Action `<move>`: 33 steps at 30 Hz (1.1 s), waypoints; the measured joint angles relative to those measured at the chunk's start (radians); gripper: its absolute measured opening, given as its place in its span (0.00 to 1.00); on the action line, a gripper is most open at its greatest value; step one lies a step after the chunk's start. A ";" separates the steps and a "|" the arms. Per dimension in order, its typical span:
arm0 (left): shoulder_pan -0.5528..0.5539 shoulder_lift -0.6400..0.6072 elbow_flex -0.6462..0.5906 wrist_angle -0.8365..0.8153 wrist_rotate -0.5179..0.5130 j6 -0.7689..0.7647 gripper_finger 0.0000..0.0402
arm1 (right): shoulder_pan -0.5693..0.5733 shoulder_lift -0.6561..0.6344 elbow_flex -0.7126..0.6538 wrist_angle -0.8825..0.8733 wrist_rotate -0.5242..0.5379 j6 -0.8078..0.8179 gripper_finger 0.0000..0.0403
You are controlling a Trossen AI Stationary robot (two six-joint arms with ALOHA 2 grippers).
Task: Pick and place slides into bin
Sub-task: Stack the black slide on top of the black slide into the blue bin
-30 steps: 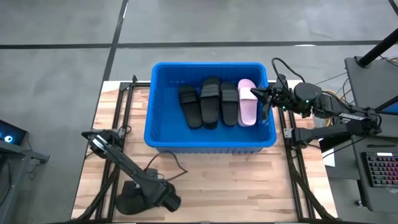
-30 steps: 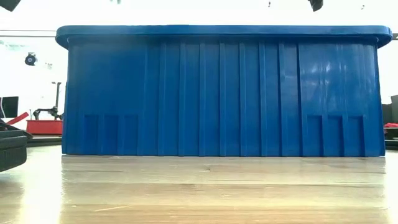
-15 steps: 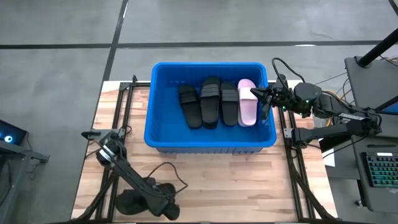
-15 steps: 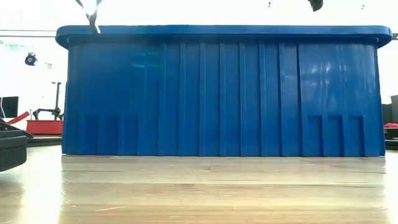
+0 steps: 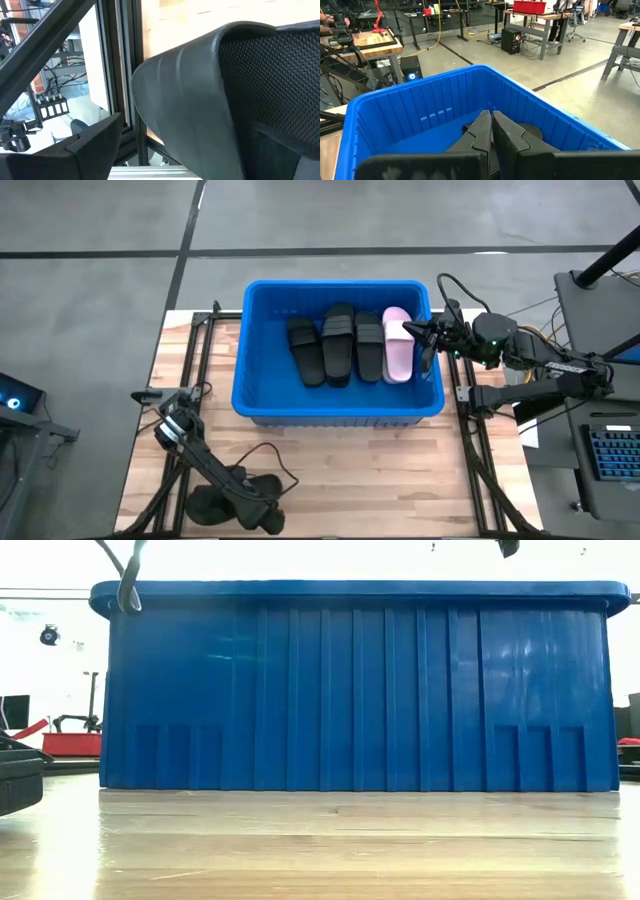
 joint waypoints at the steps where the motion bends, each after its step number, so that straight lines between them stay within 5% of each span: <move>1: 0.000 0.000 -0.001 -0.001 0.000 0.003 0.85 | 0.000 0.000 0.000 0.000 0.000 0.000 0.02; 8: 0.000 0.000 -0.018 0.015 -0.002 0.019 0.62 | 0.000 0.000 0.000 0.000 0.000 0.000 0.02; 19: 0.000 -0.004 -0.019 0.039 -0.083 0.064 0.04 | 0.000 0.000 0.000 0.000 0.000 0.000 0.02; 29: 0.009 -0.133 -0.019 0.059 -0.359 0.107 0.01 | 0.000 0.000 0.000 0.000 0.000 0.000 0.02; 33: 0.009 -0.238 -0.019 0.188 -0.646 0.254 0.00 | 0.000 0.000 0.000 0.000 0.000 0.000 0.02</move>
